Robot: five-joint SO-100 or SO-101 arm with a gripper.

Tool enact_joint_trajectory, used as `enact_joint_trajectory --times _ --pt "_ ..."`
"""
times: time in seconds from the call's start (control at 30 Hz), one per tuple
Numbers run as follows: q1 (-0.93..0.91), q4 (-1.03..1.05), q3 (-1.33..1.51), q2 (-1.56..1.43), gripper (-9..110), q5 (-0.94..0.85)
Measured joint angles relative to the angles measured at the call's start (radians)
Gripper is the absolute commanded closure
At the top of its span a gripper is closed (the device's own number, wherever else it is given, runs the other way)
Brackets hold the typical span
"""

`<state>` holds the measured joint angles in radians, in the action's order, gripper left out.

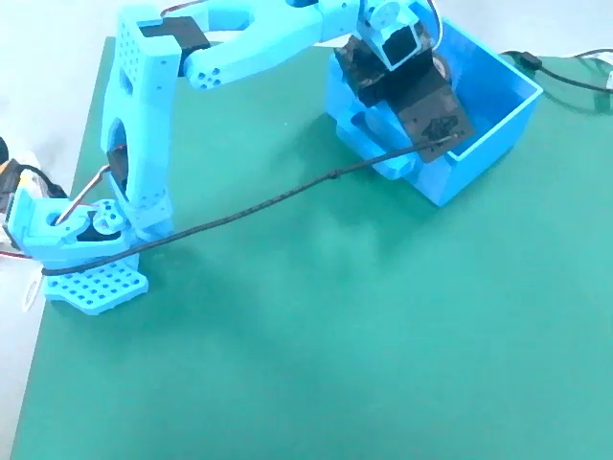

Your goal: Put the tape in the box

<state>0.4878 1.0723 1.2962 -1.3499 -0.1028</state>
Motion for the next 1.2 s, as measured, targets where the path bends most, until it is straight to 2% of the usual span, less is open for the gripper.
enact_joint_trajectory --times 0.5,0.6,0.83,1.2 --pt "0.011 0.002 -0.075 0.005 101 0.002" --pt "0.005 0.002 -0.075 0.005 86 0.002" --pt "0.008 0.002 -0.077 0.005 76 0.002" --pt "0.002 0.002 -0.077 0.005 74 0.002"
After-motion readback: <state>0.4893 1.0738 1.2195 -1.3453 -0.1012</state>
